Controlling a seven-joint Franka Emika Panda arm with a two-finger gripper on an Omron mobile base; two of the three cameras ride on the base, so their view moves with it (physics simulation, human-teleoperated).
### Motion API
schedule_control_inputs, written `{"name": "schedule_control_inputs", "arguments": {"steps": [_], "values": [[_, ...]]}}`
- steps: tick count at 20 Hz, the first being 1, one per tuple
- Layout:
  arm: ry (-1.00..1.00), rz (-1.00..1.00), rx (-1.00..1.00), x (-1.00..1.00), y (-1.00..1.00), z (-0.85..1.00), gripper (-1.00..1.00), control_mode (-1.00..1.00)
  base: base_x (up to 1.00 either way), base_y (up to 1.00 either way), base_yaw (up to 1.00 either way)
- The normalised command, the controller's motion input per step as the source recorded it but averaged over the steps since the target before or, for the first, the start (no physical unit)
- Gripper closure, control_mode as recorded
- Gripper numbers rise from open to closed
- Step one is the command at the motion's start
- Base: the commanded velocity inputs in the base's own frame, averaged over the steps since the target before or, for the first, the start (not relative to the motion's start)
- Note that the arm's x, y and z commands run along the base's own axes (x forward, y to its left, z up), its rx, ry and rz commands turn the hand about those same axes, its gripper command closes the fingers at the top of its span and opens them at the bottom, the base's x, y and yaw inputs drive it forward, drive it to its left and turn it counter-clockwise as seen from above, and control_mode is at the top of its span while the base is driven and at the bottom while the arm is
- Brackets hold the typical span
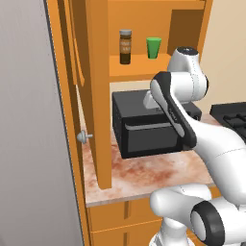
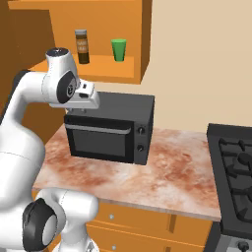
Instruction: Take the cinnamon bottle from the cabinet and place it on the dining table, next to the plate with the cupcake. Then take the chocolate from the dining counter and place it on the cupcake plate.
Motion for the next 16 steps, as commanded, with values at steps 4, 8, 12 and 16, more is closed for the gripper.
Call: {"name": "schedule_control_inputs", "arguments": {"steps": [4,8,12,16], "values": [[0.00,0.00,-0.01,0.04,-0.03,0.00,-1.00,-1.00,0.00,0.00,0.00],[-0.28,-0.04,-0.26,0.66,0.74,0.18,-1.00,-1.00,0.00,0.00,0.00],[-0.38,0.00,-0.07,0.34,0.51,0.48,-1.00,-1.00,0.00,0.00,0.00],[-0.25,-0.11,-0.04,0.38,0.63,0.87,-1.00,-1.00,0.00,0.00,0.00]]}}
